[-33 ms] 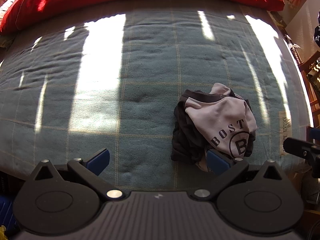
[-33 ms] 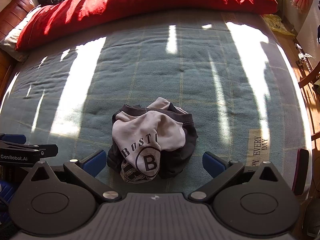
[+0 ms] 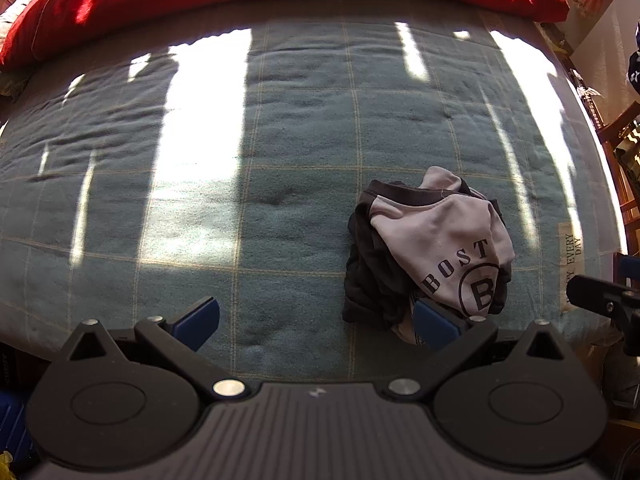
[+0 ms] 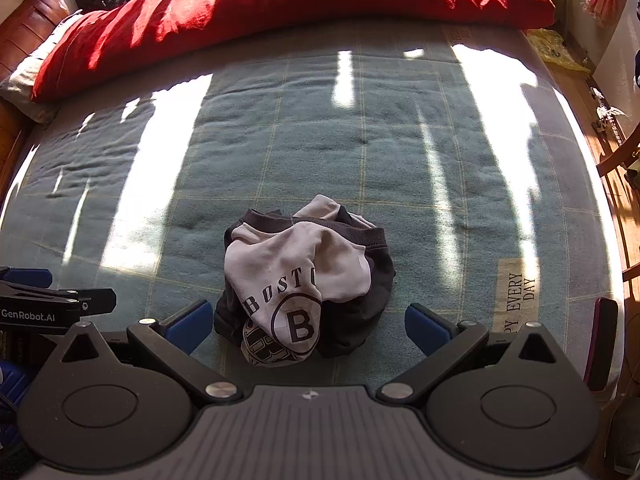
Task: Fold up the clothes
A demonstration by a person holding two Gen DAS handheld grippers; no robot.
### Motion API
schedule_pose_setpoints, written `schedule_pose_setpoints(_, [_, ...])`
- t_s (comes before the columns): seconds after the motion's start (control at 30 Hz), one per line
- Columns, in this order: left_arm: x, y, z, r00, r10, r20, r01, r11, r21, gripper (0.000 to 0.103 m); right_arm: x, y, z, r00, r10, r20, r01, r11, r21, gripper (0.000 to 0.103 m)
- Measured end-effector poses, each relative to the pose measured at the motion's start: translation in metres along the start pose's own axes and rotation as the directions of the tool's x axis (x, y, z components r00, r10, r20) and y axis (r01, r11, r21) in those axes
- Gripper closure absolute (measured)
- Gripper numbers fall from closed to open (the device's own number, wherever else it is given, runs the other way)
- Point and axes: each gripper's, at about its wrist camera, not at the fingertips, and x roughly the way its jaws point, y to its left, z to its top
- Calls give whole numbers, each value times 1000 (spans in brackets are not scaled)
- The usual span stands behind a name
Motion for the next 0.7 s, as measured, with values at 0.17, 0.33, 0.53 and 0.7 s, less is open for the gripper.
schedule_pose_setpoints(0.17, [1,1,1,1000,7,-4,-7,1000,-5,1,-2,0,0,1000,-2,9,2,1000,-6,0])
schedule_pose_setpoints(0.33, [2,2,2,1000,13,-9,-13,1000,-9,1,-2,1,1,1000,1,4,-1,1000,-6,0])
schedule_pose_setpoints(0.53, [4,3,4,1000,21,-14,-21,1000,-15,1,-2,-2,2,1000,1,6,-1,1000,4,0])
schedule_pose_setpoints(0.7, [4,4,4,1000,14,-15,-14,1000,-17,1,-2,-1,2,1000,2,9,-2,1000,4,0])
